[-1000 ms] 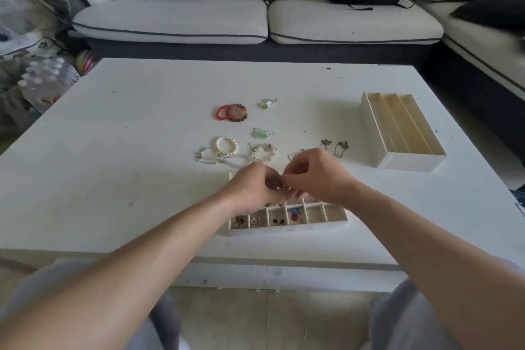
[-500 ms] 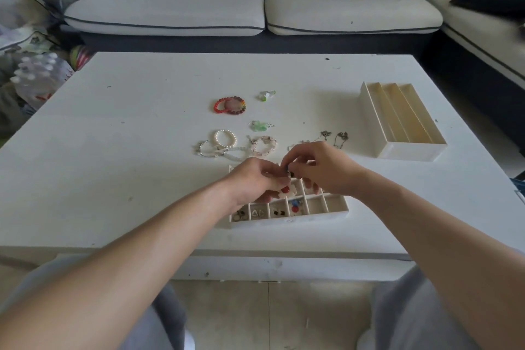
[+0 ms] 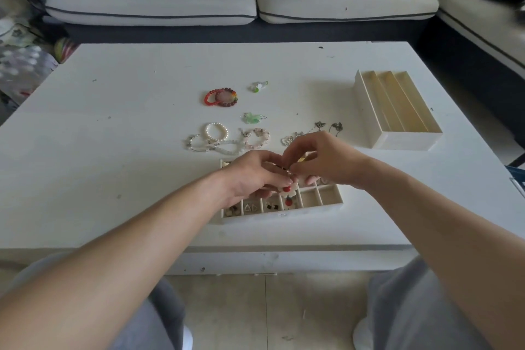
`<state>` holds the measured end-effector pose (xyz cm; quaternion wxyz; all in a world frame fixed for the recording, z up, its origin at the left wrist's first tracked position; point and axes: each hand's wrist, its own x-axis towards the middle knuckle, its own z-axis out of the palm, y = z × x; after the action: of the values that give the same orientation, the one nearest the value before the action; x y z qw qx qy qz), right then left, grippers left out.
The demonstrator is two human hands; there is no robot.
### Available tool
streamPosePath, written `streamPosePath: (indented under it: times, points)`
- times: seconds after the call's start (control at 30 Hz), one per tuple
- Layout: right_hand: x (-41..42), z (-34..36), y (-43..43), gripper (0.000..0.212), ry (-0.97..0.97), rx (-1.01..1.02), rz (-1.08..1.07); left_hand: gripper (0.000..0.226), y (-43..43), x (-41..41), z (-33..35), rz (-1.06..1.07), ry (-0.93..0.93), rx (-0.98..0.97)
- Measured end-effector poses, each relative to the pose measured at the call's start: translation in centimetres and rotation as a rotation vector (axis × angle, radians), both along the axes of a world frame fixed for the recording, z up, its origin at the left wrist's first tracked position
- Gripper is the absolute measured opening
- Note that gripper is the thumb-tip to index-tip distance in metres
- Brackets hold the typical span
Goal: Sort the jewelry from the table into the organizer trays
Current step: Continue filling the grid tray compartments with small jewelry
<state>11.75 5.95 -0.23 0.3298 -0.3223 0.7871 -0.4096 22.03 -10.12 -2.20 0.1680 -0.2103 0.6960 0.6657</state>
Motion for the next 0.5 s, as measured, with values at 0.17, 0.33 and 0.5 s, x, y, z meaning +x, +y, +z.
streamPosePath:
  times: [0.17, 0.33, 0.5]
  points:
    - [-0.4, -0.3, 0.1, 0.032, 0.012, -0.076, -0.061, 0.028, 0.3, -0.6, 0.0, 0.03, 0.009, 0.08]
    - [-0.4, -0.5, 0.2, 0.038, 0.025, -0.072, -0.122, 0.01, 0.6, -1.0, -0.4, 0.079, 0.013, 0.107]
    - [-0.7, -0.8, 0.3, 0.031, 0.07, -0.09, -0.172, 0.012, 0.4, -1.1, -1.1, 0.111, 0.061, 0.075]
